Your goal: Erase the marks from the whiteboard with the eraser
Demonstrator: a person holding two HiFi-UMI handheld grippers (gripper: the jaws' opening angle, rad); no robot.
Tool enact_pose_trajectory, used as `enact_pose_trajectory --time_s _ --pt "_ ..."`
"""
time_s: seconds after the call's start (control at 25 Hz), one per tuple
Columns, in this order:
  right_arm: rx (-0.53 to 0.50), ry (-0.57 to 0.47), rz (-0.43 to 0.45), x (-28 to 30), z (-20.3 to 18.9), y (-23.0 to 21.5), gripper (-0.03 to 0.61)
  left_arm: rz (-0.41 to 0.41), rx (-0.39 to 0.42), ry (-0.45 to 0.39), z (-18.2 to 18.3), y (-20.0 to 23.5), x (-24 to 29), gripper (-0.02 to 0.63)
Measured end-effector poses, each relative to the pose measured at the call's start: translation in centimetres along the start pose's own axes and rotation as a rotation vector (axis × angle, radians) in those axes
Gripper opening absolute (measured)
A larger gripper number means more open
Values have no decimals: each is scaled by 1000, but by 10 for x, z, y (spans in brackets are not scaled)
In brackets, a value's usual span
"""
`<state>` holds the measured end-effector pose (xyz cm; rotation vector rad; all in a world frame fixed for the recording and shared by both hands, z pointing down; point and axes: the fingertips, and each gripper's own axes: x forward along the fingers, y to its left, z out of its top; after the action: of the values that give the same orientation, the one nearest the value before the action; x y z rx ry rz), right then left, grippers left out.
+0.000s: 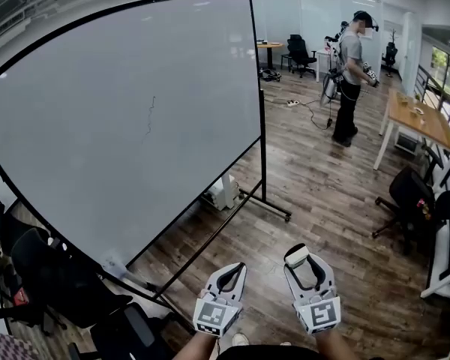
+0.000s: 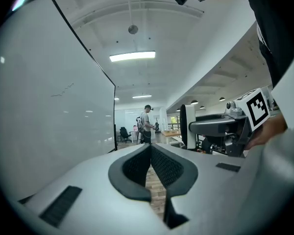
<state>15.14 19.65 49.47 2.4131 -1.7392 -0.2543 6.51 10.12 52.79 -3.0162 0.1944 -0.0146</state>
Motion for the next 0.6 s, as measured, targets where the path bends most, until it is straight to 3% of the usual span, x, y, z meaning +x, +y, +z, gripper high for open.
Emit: enact_pose_trajectory --time_s 0.44,0.6 --pt "26 -84 107 85 28 76 244 90 15 -25 1 98 -44 19" --pt "16 -88 150 121 34 102 244 164 34 -45 14 133 -52 19"
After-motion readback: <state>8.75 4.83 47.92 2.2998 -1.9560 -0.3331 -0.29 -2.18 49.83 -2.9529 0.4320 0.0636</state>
